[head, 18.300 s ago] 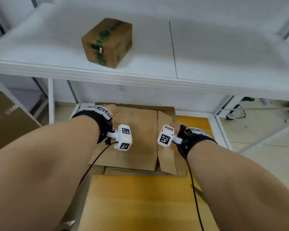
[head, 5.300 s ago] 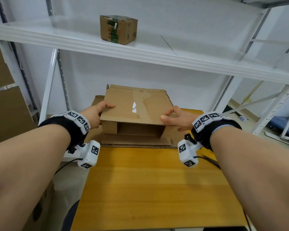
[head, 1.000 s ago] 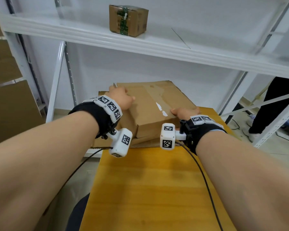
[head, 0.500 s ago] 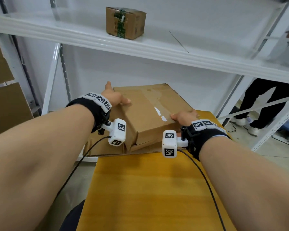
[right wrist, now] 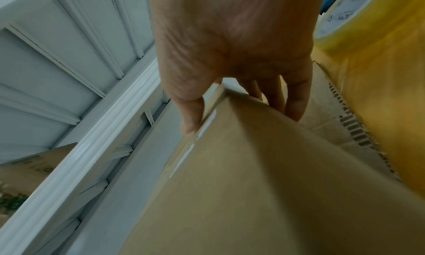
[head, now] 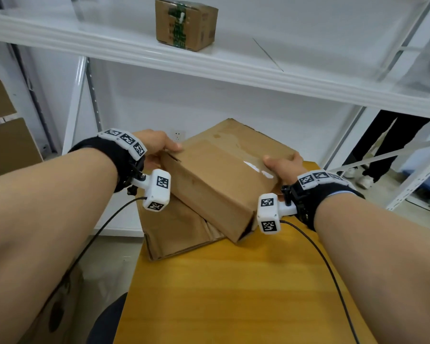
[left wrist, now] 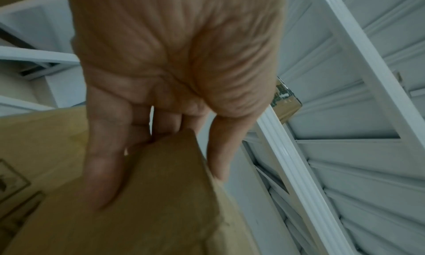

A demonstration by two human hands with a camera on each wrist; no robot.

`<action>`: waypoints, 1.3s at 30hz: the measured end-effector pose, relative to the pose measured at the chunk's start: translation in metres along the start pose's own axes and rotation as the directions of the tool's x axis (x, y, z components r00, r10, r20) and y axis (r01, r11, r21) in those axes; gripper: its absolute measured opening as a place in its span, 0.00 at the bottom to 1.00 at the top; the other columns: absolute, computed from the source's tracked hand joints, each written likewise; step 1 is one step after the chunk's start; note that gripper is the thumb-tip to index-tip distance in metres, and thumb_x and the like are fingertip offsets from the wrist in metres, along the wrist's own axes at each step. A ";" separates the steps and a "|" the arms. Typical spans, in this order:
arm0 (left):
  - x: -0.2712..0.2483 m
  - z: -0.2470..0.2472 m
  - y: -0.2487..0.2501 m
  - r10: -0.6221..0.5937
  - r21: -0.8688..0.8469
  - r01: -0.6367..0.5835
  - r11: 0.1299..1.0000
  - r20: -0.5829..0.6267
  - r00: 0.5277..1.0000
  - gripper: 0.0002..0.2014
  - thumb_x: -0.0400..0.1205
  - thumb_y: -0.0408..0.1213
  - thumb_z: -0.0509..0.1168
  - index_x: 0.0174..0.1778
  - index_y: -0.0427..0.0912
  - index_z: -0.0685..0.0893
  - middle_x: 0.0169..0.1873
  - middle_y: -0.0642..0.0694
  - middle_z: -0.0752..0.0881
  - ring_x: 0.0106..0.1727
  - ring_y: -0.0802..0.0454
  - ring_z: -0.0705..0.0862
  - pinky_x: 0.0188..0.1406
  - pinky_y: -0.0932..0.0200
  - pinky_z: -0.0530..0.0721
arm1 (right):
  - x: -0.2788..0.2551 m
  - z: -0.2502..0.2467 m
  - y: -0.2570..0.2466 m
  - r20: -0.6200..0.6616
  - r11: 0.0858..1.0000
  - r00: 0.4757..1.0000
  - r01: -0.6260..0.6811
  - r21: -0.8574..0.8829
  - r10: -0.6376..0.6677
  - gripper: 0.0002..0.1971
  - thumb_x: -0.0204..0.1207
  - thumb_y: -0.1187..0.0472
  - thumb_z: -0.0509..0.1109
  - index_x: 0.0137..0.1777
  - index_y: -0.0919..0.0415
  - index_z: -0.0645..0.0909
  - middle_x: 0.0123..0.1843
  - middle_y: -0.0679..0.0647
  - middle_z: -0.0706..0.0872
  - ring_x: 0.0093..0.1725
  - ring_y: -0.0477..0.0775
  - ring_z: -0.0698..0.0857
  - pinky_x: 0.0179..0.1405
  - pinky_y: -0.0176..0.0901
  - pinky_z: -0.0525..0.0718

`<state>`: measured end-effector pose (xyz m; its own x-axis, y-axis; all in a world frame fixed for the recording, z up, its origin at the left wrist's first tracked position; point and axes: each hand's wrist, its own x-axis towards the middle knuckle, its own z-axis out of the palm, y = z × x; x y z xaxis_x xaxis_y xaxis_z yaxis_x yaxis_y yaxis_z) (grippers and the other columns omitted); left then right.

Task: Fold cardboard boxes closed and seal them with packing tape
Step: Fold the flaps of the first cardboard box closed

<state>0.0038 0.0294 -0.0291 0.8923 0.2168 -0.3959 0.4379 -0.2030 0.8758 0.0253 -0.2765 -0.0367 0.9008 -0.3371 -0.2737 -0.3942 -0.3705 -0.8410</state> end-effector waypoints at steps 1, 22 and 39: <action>-0.002 0.003 -0.002 -0.036 0.013 0.036 0.999 0.054 0.998 0.17 0.76 0.39 0.76 0.55 0.34 0.84 0.39 0.39 0.90 0.41 0.39 0.89 0.53 0.38 0.88 | 0.000 0.001 0.004 -0.001 1.000 1.000 0.003 -0.023 -0.003 0.56 0.72 0.43 0.80 0.90 0.48 0.43 0.84 0.60 0.67 0.73 0.70 0.77 0.69 0.68 0.80; -0.048 -0.003 0.007 -0.038 0.067 0.024 0.997 0.230 0.972 0.01 0.81 0.28 0.63 0.45 0.34 0.78 0.28 0.39 0.85 0.35 0.41 0.83 0.49 0.46 0.84 | -0.001 -0.016 -0.014 0.377 0.860 0.922 0.118 -0.497 0.092 0.36 0.56 0.34 0.81 0.55 0.61 0.86 0.41 0.57 0.94 0.39 0.57 0.93 0.37 0.45 0.87; -0.025 -0.014 -0.059 -0.028 0.287 -0.091 0.954 0.389 0.921 0.13 0.84 0.22 0.62 0.58 0.42 0.82 0.57 0.44 0.85 0.56 0.50 0.82 0.63 0.48 0.81 | 0.007 -0.005 -0.008 0.344 0.493 0.929 0.366 -0.790 -0.139 0.28 0.86 0.36 0.58 0.33 0.57 0.76 0.30 0.53 0.79 0.31 0.54 0.77 0.37 0.45 0.74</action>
<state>-0.0455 0.0492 -0.0667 0.8518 -0.1659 -0.4969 0.3673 -0.4871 0.7924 0.0338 -0.2798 -0.0296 0.9540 0.0357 -0.2977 -0.0085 -0.9893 -0.1459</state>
